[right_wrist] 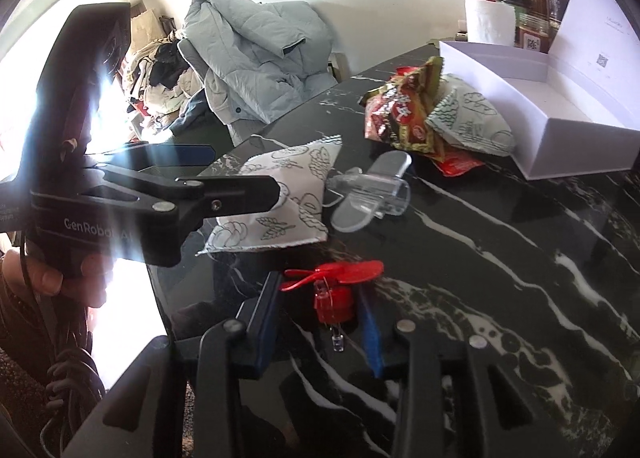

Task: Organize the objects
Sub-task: 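Lift the red fan toy with the right gripper while the left grasps the white pouch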

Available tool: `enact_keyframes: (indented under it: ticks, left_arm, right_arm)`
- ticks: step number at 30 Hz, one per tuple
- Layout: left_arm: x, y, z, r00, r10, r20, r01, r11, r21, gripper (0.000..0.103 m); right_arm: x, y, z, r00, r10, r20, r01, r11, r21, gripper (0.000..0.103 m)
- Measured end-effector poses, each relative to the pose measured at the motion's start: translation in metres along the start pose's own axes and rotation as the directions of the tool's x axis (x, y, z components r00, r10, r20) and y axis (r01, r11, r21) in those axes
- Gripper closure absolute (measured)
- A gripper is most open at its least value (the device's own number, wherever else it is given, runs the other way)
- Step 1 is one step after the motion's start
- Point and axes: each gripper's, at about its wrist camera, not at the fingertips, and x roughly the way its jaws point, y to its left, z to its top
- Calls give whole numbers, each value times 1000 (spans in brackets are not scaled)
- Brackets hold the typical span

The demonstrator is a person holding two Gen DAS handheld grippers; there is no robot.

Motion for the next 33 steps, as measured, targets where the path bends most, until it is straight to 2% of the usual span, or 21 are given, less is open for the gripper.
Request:
enact_keyframes:
  ticks: [4,10,15,21,24,30,33]
  left_arm:
    - [14,-15,4,999,-39,-36,39,999,-1,0]
    - [41,-16,4,991,-55,-121,42,993,-106,0]
    - [31,-23,4,996,-2,-85,-5,996,-85,0]
    - [21,-12,-7,998,-40,-57,33,992,-118,3]
    - [17,-4,-13,998,-24,-51,17,991,-132,5]
    - [8,0,-8,1000,-10,2,10,996,-92,5]
    - [20,-3,-4,999,-22,-29,20,997,-71,5]
  right_arm:
    - [-17,-17,-10,998,-63,4,63,997,36,67]
    - [-31,-35,-22,993,-117,13,115,989,94,66]
    - [-35,-28,-29,992,-126,15,124,989,74,66]
    - [-33,-18,-30,994,-109,12,109,992,59,66]
    - [-31,-11,-29,994,-112,9,112,993,39,66]
    - [-27,-5,-29,995,-104,9,103,994,35,66]
    - [-27,-4,-30,994,-111,10,110,993,35,66]
